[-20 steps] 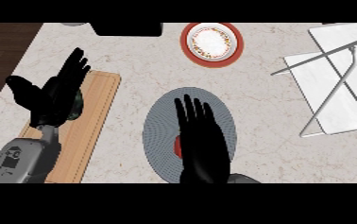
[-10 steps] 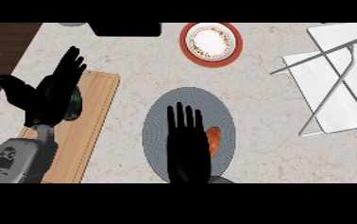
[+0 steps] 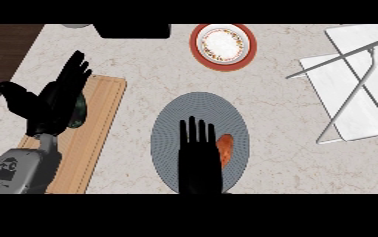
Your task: Pick the bell pepper from the placemat and place it in the tiered shelf
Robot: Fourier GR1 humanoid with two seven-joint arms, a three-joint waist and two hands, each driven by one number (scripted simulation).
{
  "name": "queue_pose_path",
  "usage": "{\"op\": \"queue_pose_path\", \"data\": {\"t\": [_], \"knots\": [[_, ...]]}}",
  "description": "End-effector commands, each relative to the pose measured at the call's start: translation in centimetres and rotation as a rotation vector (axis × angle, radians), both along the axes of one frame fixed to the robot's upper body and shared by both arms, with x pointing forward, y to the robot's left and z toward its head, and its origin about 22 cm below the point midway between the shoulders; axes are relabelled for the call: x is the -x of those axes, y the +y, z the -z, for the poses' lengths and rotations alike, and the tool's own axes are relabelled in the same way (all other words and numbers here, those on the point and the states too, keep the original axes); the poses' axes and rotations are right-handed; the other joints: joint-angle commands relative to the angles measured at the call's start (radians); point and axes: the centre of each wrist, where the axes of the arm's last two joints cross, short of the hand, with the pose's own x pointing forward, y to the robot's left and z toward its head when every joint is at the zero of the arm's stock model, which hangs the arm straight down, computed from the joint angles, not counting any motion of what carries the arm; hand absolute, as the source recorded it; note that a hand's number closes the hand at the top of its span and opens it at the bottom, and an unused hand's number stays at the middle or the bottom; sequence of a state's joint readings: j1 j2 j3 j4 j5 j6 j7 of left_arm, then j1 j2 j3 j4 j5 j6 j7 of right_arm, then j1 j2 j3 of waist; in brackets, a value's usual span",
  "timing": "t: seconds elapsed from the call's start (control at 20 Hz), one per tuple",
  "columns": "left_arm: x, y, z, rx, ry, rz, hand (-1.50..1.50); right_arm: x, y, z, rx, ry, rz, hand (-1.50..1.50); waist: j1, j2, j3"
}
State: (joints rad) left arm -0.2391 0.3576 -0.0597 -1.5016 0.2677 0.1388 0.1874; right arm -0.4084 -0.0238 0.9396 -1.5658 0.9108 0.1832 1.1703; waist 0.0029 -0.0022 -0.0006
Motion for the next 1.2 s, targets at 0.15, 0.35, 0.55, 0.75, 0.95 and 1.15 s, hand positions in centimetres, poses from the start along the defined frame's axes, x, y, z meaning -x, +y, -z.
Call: {"op": "queue_pose_path", "data": {"t": [0.15,0.35,0.55,0.75,0.95,1.15], "knots": [[0.1,-0.4,-0.1,-0.004,-0.010,-0.004,0.00,0.1,0.2,0.8,0.040,0.025,0.163,-1.50,0.001,0.000,0.001],[0.9,-0.3,2.4,-0.012,-0.018,0.012,0.00,-0.9,0.3,2.1,0.052,0.027,0.162,-1.50,0.004,0.002,0.000],[-0.8,-0.2,0.1,0.005,-0.009,0.010,0.00,-0.7,0.6,4.1,0.051,0.041,0.167,-1.50,0.004,0.004,0.001],[0.3,0.2,-0.2,0.011,0.017,0.010,0.00,-1.8,0.6,4.2,0.046,0.066,0.189,-1.50,0.013,0.002,0.001],[1.0,-1.9,1.7,0.010,0.004,0.006,0.00,-2.5,-0.6,6.8,0.019,0.086,0.186,-1.50,0.008,0.003,0.001],[0.6,-0.3,-0.9,-0.006,0.007,0.005,0.00,-3.4,-1.3,7.8,0.026,0.121,0.178,1.50,0.006,0.002,0.001]]}}
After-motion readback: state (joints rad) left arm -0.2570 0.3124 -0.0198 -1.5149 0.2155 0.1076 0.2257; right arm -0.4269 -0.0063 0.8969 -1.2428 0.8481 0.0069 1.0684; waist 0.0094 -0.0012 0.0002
